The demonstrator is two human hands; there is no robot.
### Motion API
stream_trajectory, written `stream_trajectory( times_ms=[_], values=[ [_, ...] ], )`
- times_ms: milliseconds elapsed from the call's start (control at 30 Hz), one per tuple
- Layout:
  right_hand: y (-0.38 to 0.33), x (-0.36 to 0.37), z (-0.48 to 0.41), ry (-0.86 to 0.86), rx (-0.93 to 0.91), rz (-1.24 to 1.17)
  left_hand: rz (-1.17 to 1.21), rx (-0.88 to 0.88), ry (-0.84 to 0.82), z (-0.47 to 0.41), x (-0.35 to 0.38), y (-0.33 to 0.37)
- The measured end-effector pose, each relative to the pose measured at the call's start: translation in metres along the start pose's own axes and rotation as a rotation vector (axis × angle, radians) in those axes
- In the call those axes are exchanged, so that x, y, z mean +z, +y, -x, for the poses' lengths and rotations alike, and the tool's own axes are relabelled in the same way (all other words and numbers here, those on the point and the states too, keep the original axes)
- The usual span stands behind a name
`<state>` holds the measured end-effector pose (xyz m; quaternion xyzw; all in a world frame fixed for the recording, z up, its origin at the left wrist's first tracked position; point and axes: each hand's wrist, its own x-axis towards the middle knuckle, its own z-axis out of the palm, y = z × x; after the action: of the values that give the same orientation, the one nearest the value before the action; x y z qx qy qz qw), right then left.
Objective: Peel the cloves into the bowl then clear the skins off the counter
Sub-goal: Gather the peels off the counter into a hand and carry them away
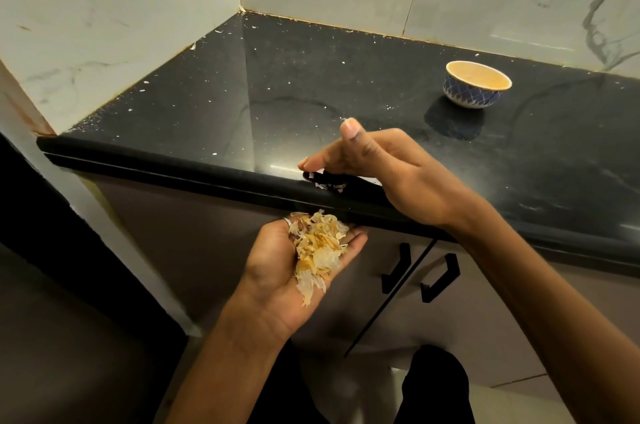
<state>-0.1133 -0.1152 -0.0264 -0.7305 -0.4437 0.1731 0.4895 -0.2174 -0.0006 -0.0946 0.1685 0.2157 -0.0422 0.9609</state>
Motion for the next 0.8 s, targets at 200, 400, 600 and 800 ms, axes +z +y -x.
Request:
stream_trajectory(
  times_ms=[200,400,600,800],
  values=[
    [-0.004,0.010,0.014,-0.066,-0.028,0.021,-0.009,0.047,-0.075,-0.002,-0.005,0.001],
    [-0.010,0.004,0.011,-0.057,-0.032,-0.173,-0.029,0.055,-0.037,-0.002,-0.002,0.001],
    [-0.002,-0.002,0.010,0.050,-0.026,-0.245,0.010,0.017,0.000,-0.003,-0.006,0.002],
    [0.006,0.009,0.013,0.271,-0.026,-0.099,-0.025,0.027,-0.045,-0.005,-0.012,0.002]
  ],
)
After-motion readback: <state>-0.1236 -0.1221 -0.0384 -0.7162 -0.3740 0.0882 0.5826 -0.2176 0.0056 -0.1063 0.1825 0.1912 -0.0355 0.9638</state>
